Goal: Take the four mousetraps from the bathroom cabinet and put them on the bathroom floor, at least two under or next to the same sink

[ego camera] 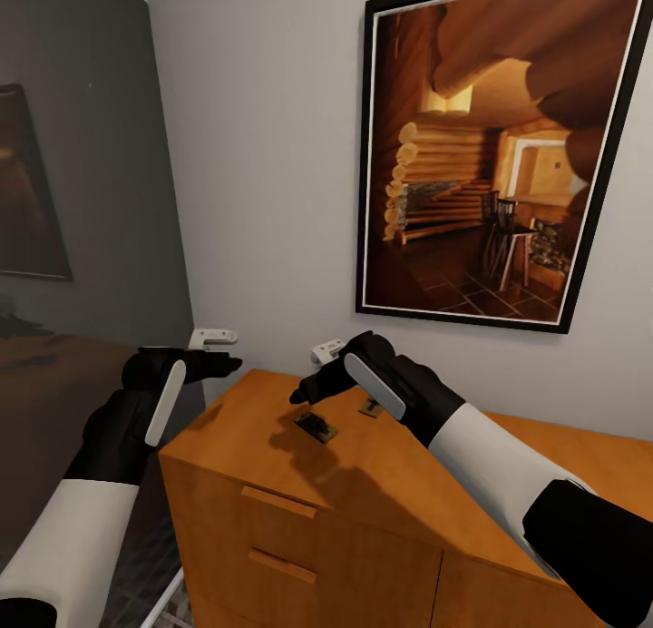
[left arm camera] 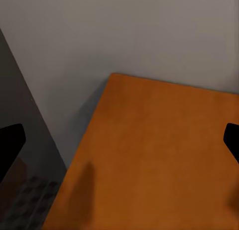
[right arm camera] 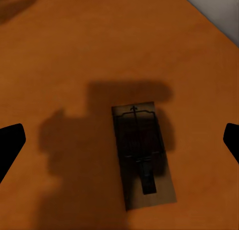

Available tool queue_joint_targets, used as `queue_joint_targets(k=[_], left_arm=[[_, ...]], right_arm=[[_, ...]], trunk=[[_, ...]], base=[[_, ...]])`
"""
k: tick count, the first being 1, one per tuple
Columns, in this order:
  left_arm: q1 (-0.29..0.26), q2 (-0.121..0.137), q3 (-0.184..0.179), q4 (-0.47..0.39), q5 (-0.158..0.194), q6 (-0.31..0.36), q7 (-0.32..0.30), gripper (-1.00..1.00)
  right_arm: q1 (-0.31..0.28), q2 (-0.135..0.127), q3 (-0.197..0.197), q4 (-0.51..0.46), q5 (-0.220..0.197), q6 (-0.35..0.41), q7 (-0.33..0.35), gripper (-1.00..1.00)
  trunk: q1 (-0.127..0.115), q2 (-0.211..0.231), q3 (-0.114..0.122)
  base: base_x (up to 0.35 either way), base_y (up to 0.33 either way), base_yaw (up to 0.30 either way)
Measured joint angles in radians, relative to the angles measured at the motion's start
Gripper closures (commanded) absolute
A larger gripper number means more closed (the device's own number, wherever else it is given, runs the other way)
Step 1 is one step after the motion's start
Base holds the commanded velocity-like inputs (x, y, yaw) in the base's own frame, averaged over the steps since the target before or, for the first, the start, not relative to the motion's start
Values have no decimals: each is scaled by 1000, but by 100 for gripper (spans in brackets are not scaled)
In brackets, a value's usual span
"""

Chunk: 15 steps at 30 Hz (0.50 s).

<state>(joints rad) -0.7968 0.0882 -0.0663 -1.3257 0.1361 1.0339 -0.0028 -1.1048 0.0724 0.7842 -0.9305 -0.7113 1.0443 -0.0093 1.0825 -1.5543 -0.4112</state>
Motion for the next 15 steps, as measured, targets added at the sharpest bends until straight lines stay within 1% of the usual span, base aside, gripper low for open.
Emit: queue_joint_targets(k=[8, 11, 15], left_arm=[[0, 0, 0, 23, -1, -5, 0, -100], [0, 0, 0, 27, -1, -6, 0, -100], [0, 0, 0, 31, -2, -6, 0, -100]], right_arm=[[0, -2, 0, 1, 0, 0, 2, -100], [0, -7, 1, 1, 0, 0, 3, -100], [0, -22, 1, 1, 0, 0, 4, -100]], trunk=[[0, 0, 0], [0, 0, 0], [0, 0, 0]], base=[[0, 0, 0], [0, 0, 0], [0, 0, 0]])
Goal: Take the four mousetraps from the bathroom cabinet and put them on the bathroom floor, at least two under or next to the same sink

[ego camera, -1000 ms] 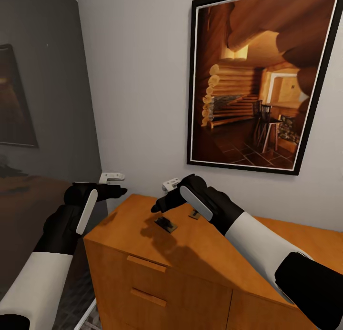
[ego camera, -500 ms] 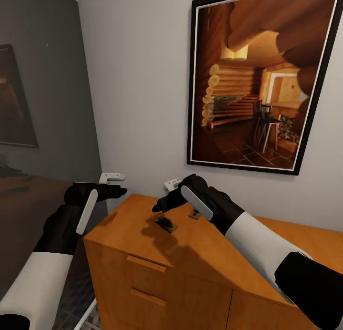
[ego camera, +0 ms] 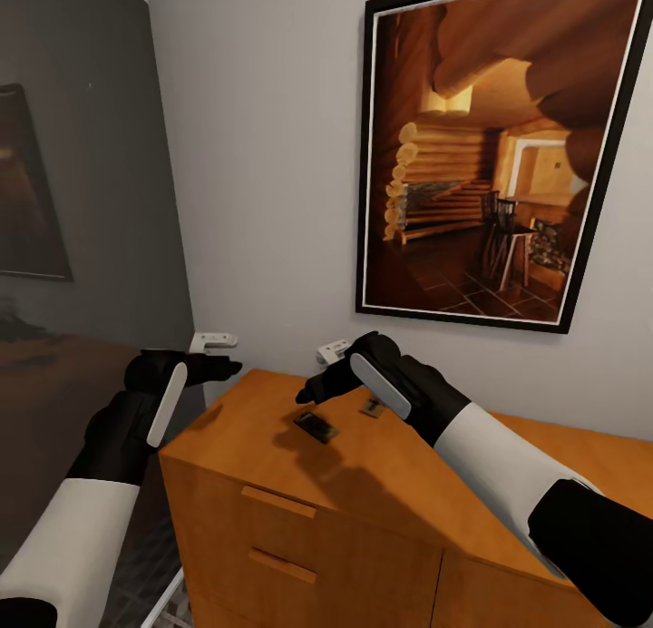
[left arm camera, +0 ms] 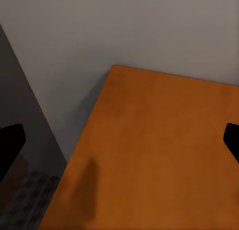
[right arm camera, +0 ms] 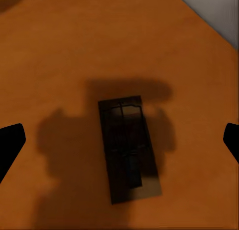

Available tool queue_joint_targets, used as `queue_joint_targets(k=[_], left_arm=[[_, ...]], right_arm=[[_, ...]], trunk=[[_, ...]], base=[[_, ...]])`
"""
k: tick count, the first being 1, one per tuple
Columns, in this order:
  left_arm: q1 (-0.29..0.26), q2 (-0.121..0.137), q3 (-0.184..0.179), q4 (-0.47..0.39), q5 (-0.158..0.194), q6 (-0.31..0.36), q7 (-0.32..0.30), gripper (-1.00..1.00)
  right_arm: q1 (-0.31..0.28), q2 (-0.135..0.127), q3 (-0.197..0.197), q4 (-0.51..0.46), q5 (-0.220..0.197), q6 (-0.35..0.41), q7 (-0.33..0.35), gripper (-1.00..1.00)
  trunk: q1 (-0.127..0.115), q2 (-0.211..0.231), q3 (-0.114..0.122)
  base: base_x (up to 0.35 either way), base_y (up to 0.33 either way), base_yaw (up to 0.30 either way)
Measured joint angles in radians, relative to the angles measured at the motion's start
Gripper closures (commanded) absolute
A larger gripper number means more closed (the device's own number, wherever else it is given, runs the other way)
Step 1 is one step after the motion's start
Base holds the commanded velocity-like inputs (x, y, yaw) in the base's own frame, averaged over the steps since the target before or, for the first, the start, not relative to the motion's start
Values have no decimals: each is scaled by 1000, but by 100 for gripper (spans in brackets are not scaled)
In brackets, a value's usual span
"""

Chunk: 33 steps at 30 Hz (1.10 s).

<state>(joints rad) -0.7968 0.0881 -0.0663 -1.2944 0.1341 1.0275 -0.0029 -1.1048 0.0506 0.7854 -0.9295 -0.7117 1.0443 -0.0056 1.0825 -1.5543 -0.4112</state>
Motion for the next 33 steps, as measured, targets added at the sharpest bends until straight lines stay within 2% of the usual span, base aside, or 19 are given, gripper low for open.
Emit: queue_joint_targets(k=[14, 21, 33], left_arm=[[0, -1, 0, 2, -5, 1, -1, -100], [0, -1, 0, 2, -4, 0, 0, -100], [0, -2, 0, 2, -4, -1, -1, -100]], right_arm=[[0, -15, 2, 0, 1, 0, 0, -100], [0, -36, 2, 0, 2, 0, -1, -100], [0, -38, -1, 0, 0, 0, -1, -100]], trunk=[[0, 0, 0], [0, 0, 0], [0, 0, 0]], base=[[0, 0, 0], [0, 0, 0], [0, 0, 0]])
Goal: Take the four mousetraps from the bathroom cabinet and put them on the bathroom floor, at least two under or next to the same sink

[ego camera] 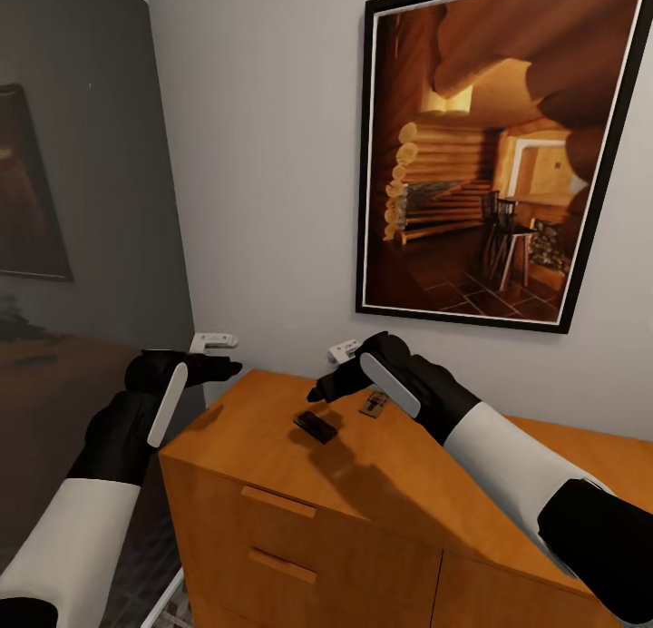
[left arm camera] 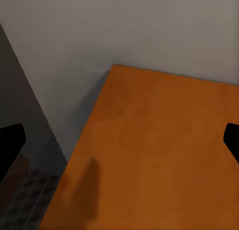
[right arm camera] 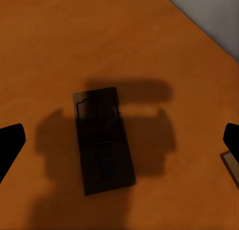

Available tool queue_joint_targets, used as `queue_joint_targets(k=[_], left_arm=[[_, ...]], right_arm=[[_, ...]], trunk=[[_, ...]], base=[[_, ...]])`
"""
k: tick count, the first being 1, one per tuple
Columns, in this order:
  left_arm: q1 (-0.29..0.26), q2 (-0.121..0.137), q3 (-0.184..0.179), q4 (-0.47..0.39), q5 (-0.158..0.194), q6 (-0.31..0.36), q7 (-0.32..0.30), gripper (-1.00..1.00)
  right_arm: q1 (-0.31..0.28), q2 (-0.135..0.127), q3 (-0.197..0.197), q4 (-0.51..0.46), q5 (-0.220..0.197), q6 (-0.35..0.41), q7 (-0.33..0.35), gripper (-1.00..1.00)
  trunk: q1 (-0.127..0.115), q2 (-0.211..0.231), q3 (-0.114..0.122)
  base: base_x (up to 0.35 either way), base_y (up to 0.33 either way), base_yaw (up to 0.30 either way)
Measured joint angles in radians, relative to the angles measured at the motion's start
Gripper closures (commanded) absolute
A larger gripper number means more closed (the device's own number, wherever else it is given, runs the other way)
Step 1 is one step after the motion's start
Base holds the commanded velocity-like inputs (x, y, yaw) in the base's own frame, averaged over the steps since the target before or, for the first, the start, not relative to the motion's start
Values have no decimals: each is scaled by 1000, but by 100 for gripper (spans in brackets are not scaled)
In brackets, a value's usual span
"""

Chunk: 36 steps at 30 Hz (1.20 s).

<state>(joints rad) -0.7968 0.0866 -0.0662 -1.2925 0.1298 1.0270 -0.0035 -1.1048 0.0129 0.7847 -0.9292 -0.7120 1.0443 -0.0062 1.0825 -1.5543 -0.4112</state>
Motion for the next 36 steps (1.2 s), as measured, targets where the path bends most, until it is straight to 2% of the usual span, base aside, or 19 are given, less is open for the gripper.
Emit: queue_joint_targets(k=[36], left_arm=[[0, 0, 0, -2, -1, 2, 0, -100]], right_arm=[[0, 3, -3, 1, -3, 0, 1, -100]], trunk=[[0, 0, 0]], base=[[0, 0, 0]])
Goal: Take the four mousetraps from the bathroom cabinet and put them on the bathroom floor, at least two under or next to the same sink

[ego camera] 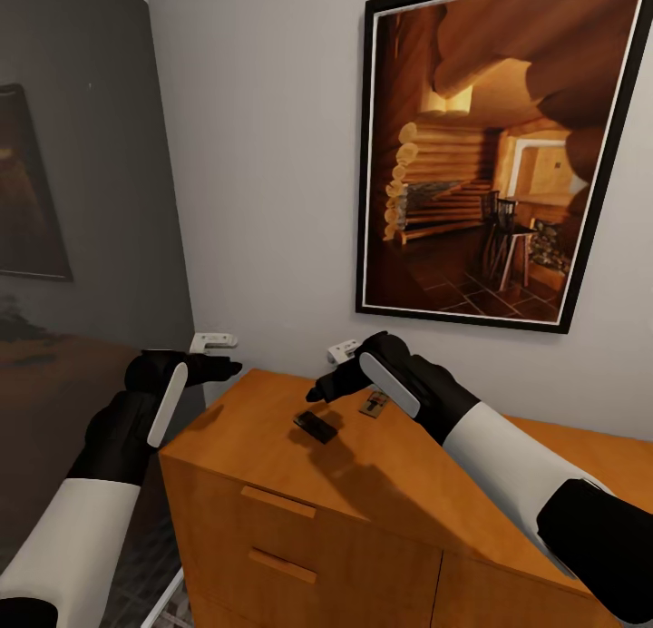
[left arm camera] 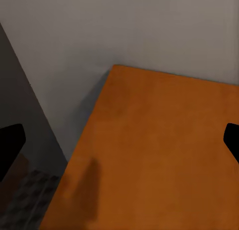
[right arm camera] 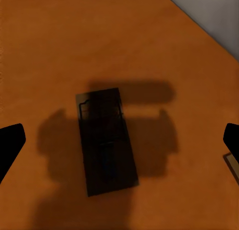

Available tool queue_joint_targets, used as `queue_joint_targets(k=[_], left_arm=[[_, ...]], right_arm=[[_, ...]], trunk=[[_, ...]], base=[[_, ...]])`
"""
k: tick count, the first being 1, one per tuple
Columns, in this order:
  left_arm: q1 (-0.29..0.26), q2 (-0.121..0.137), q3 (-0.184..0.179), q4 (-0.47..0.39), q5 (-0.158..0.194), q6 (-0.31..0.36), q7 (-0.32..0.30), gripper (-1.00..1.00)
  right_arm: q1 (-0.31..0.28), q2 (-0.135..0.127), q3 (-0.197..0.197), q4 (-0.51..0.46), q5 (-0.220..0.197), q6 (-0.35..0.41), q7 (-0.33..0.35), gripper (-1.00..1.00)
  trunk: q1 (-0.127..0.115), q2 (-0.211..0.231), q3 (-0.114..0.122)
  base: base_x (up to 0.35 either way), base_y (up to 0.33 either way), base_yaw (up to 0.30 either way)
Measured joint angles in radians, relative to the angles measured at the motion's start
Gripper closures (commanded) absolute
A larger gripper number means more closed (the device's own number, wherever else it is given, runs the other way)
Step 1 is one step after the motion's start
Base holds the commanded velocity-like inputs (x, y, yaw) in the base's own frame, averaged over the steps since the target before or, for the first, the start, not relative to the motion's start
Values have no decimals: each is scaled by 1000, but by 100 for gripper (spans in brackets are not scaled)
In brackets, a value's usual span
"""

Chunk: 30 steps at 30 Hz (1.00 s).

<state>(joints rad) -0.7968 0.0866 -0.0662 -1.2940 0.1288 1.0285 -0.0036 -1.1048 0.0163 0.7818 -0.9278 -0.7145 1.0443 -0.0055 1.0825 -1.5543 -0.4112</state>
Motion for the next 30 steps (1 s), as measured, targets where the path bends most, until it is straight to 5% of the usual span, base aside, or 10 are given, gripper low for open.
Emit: queue_joint_targets(k=[30], left_arm=[[0, 0, 0, 2, 3, -2, 0, -100]], right_arm=[[0, 1, -2, 3, 0, 0, 0, -100]], trunk=[[0, 0, 0]], base=[[0, 0, 0]])
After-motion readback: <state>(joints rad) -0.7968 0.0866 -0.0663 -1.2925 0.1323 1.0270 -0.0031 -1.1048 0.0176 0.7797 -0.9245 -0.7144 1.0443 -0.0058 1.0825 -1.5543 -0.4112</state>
